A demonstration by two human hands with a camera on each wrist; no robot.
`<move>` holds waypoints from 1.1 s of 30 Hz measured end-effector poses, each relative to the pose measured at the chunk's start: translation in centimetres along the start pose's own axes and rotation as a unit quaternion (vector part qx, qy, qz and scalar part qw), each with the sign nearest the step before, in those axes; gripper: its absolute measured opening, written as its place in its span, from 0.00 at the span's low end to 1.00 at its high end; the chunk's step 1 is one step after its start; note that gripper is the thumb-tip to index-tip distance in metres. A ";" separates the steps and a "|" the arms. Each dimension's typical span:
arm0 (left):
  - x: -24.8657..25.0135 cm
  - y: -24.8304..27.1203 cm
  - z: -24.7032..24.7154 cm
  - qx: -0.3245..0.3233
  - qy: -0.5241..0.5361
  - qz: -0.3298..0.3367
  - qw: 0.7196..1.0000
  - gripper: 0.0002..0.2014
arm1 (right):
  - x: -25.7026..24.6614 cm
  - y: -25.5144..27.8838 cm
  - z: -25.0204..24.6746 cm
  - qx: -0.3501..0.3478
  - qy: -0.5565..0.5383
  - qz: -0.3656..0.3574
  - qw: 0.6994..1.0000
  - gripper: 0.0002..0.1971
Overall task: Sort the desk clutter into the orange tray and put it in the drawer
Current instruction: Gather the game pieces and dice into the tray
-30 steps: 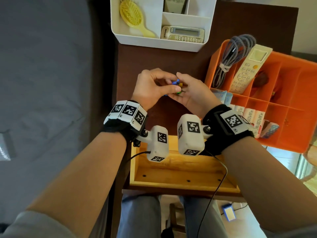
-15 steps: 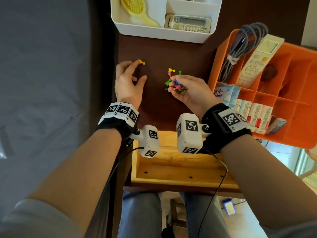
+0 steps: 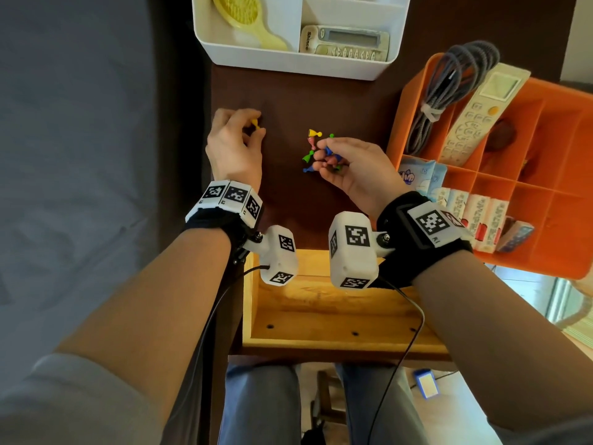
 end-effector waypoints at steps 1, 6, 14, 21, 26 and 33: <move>-0.1 0.0 0.1 0.001 -0.004 -0.005 1.000 0.11 | 0.0 0.0 0.0 0.000 0.000 -0.001 1.000 0.07; -0.6 0.1 -0.1 -0.008 0.008 -0.056 0.998 0.10 | 0.0 -0.1 -0.1 0.003 0.003 0.002 1.000 0.10; -1.0 1.2 -0.8 -0.066 0.040 -0.133 0.988 0.09 | -0.2 0.3 -0.1 0.005 -0.067 0.018 0.998 0.11; 0.7 3.5 -0.7 -0.192 0.092 -0.129 0.968 0.05 | 0.2 0.4 -0.4 0.028 -0.054 0.025 0.998 0.15; 3.8 4.2 -1.4 -0.199 0.238 -0.123 0.943 0.06 | 0.4 0.7 -0.4 0.033 -0.062 0.037 0.997 0.15; 7.3 4.8 -1.2 -0.256 0.194 0.005 0.947 0.02 | 0.6 2.1 -0.7 -0.001 -0.056 0.007 0.998 0.11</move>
Point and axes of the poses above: each hand's wrist, its own y-axis away from the middle knuckle, its own z-axis out of the palm, x = y × z, the point moved 1 cm from there along -y, towards the middle knuckle, and after that the axes turned 2 degrees about z, right-handed, at the moved point
